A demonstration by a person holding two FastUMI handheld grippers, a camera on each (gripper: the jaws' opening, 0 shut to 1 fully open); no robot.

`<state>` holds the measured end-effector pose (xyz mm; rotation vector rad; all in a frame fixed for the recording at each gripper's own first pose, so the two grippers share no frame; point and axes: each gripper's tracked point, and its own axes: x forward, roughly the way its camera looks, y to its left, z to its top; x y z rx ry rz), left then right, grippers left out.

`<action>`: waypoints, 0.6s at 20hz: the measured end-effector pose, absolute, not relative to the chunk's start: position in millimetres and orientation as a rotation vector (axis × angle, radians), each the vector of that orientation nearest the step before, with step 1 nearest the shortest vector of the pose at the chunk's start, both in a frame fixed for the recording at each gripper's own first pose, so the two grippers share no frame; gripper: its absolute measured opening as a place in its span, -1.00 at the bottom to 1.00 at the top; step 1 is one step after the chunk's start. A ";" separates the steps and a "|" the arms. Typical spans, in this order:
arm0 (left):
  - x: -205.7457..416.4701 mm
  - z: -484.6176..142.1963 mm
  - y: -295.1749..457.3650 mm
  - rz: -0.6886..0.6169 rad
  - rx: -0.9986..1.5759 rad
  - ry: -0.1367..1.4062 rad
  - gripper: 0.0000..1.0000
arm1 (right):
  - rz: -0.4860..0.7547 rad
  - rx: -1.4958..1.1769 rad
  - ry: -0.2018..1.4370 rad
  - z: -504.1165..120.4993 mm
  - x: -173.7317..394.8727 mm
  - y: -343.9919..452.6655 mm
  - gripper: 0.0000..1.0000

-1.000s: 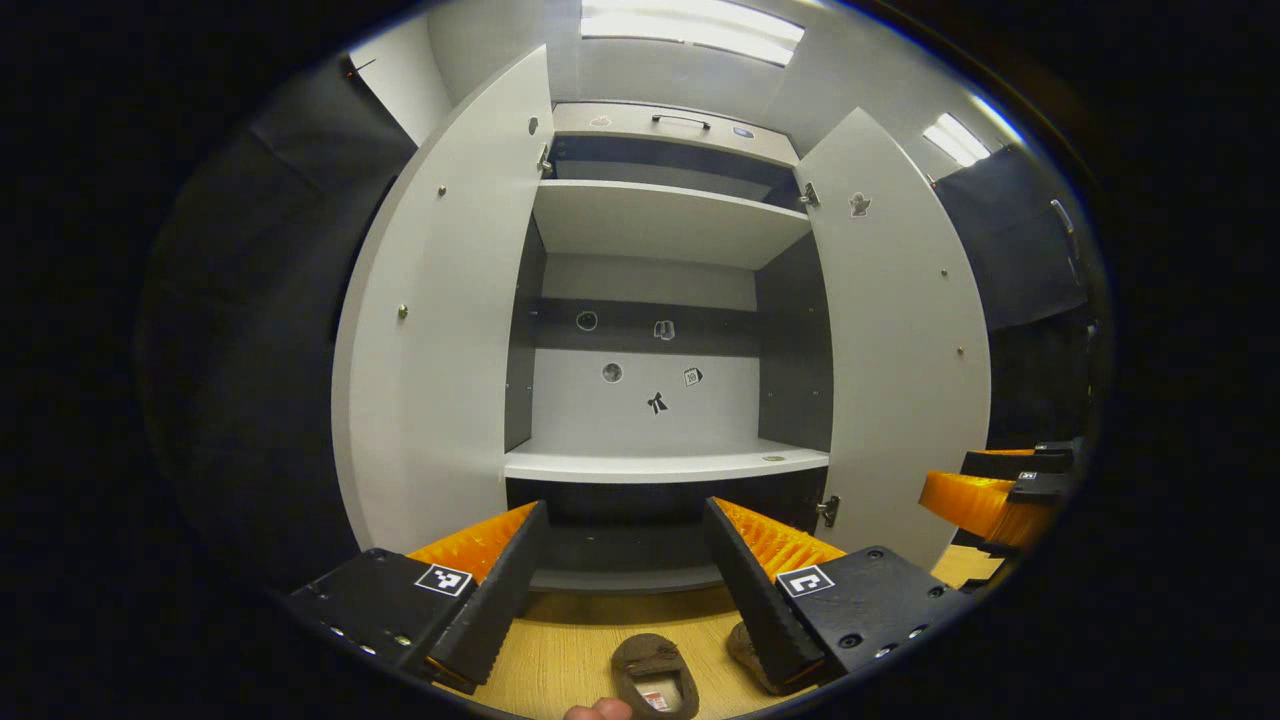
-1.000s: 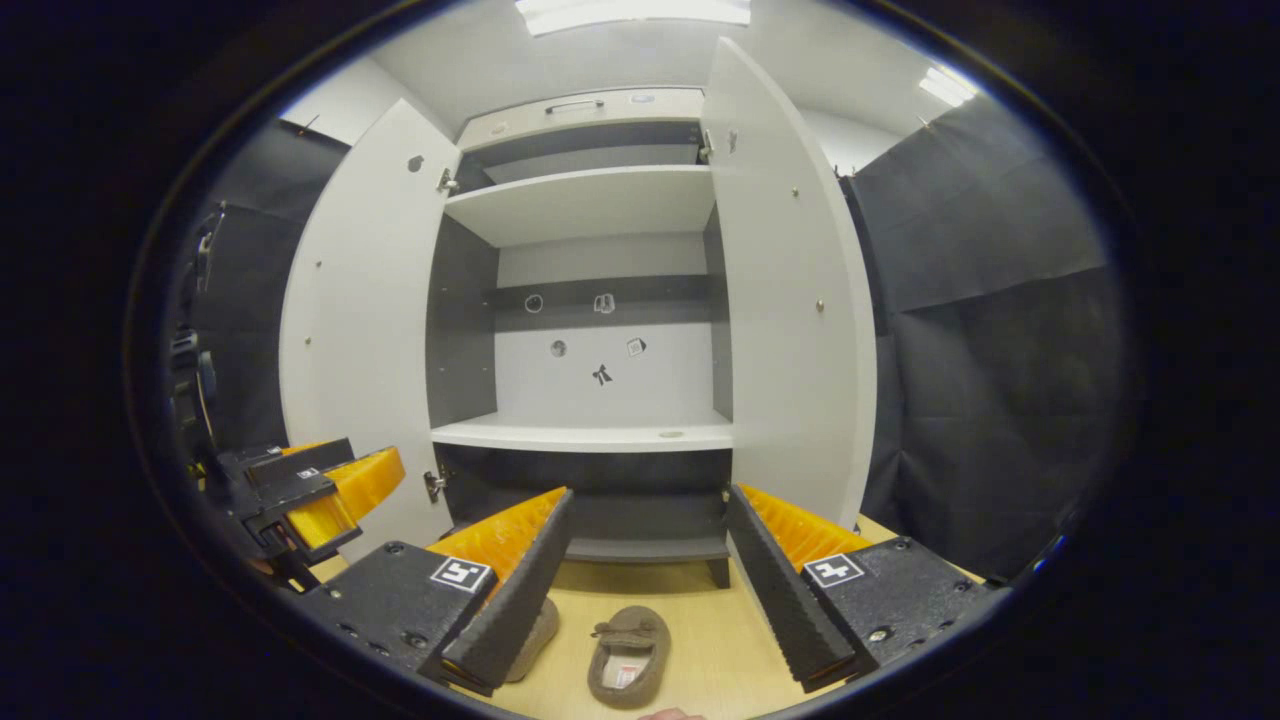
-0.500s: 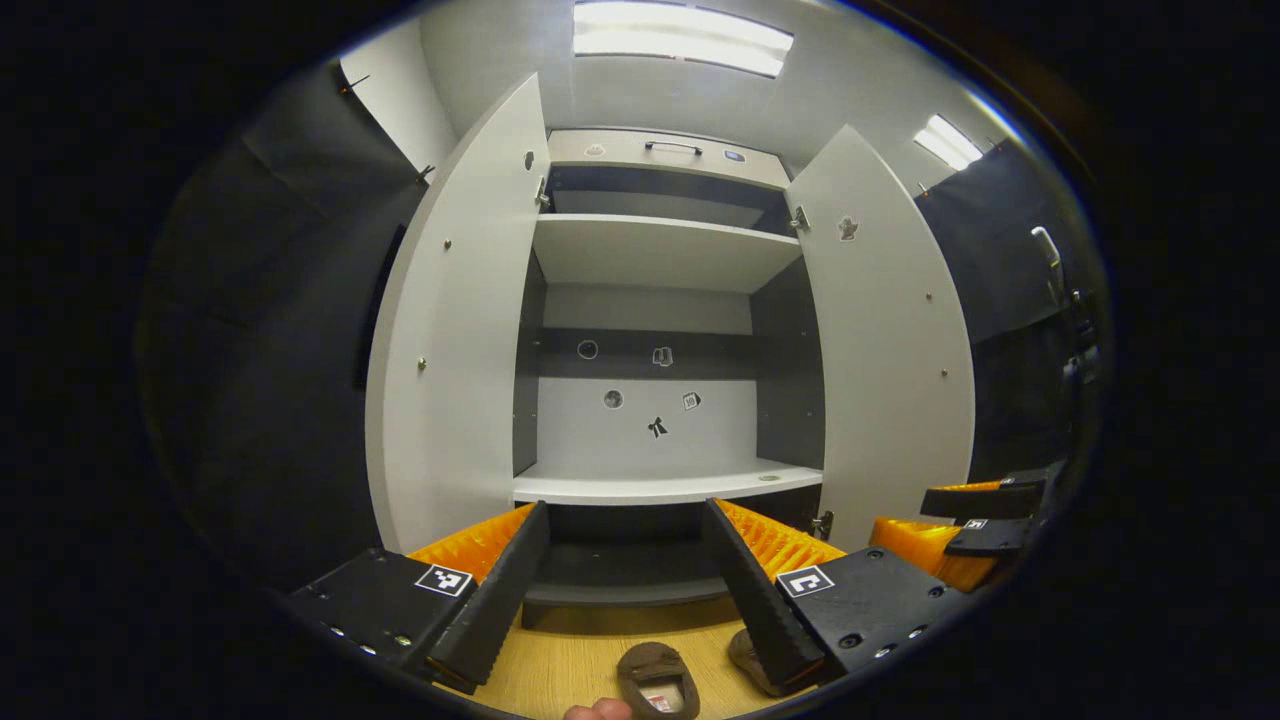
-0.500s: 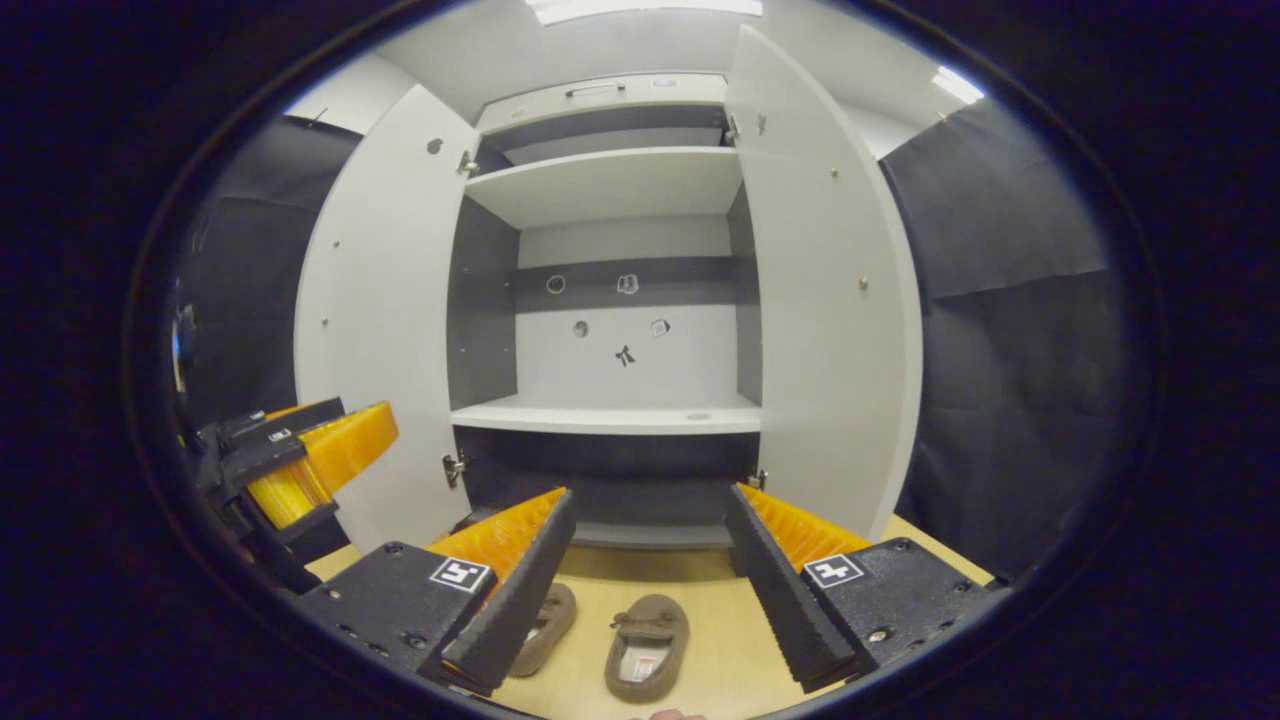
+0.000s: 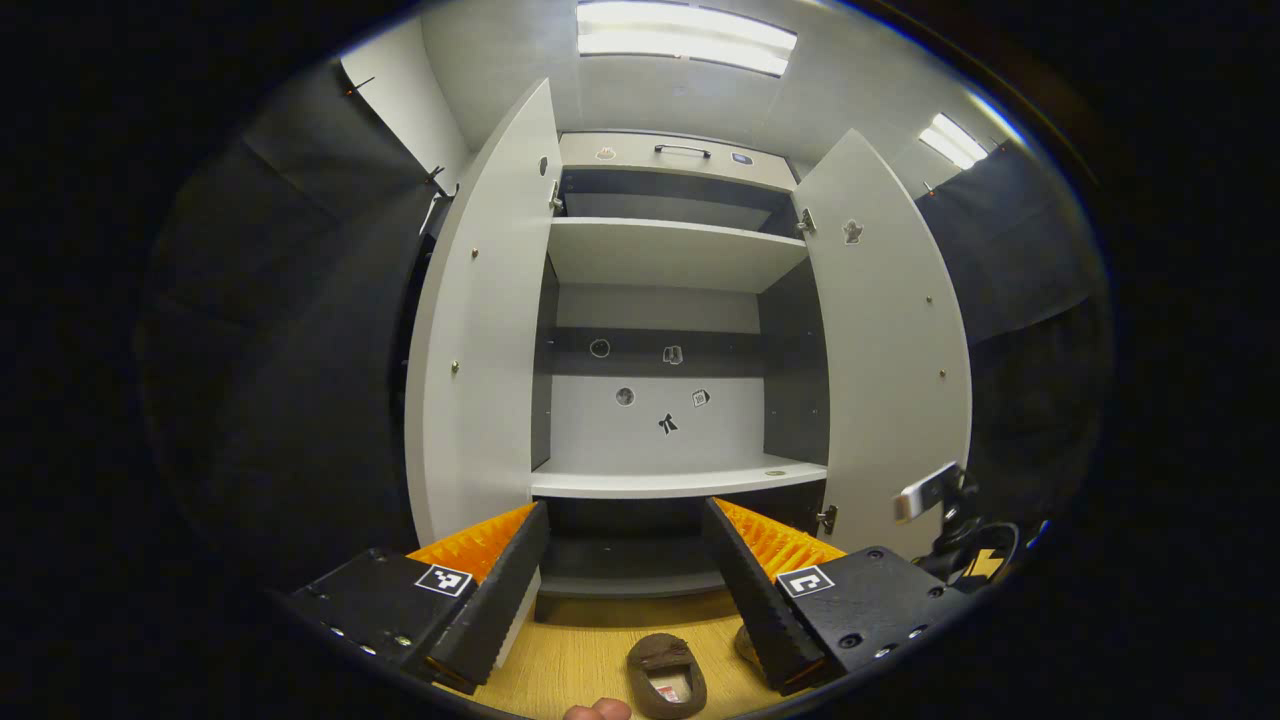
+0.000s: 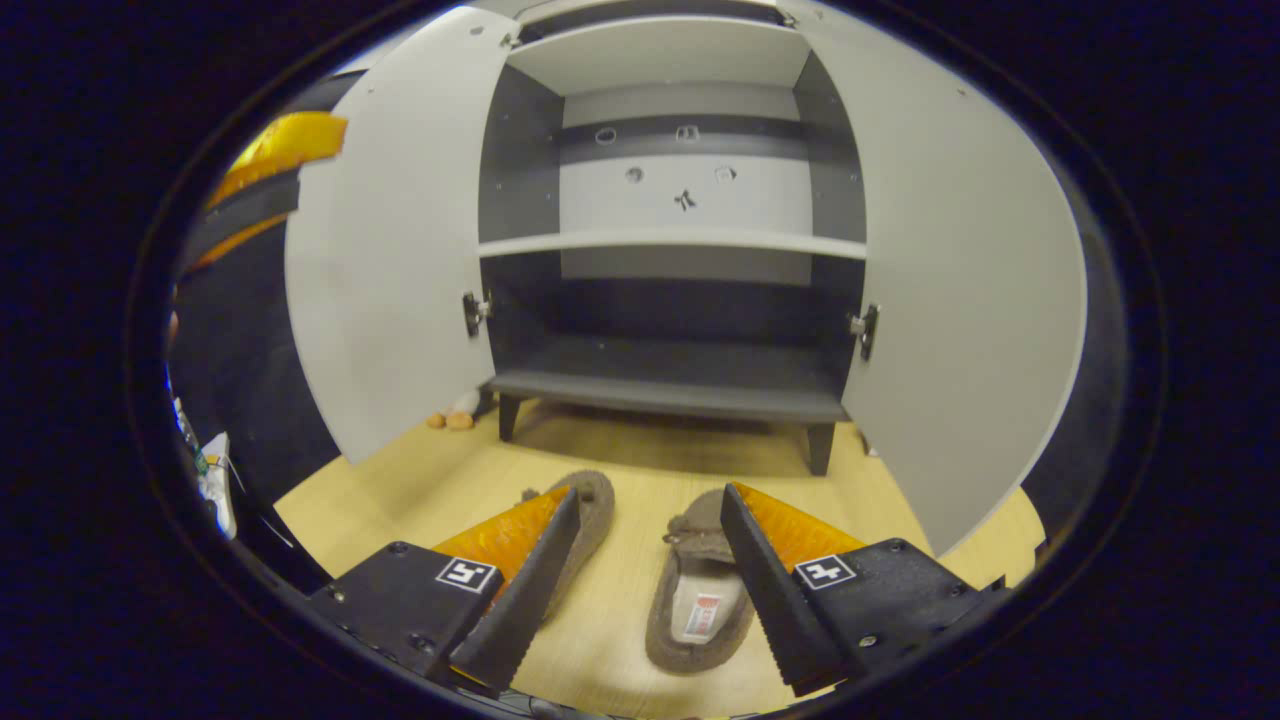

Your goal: Grab one shoe with the right hand and put it into the shoe cabinet, grab the other shoe with the left hand and put it into the shoe cabinet; then close the right door with the right hand and the left door with the left hand.

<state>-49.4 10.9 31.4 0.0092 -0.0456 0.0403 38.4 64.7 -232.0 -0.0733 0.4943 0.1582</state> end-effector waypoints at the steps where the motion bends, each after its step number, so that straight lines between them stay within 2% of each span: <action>1: -50.7 30.9 12.9 0.044 0.008 -0.043 0.89 | 0.157 -0.081 0.540 -252.1 39.0 63.7 0.73; 4: -54.6 28.6 17.1 0.056 0.010 -0.030 0.89 | 0.148 -0.105 0.627 -295.0 40.0 60.7 0.60; 5: -55.7 27.7 18.2 0.058 0.013 -0.027 0.89 | 0.142 -0.111 0.654 -306.7 40.6 58.7 0.49; 6: -56.4 27.3 19.5 0.060 0.015 -0.024 0.89 | 0.134 -0.105 0.675 -316.9 42.2 57.6 0.54; 8: -58.3 25.3 20.4 0.062 0.017 -0.017 0.89 | 0.112 -0.122 0.671 -321.9 51.7 53.5 0.47; 12: -61.1 19.7 19.7 0.061 0.010 -0.002 0.89 | 0.072 -0.136 0.670 -333.0 72.2 47.3 0.17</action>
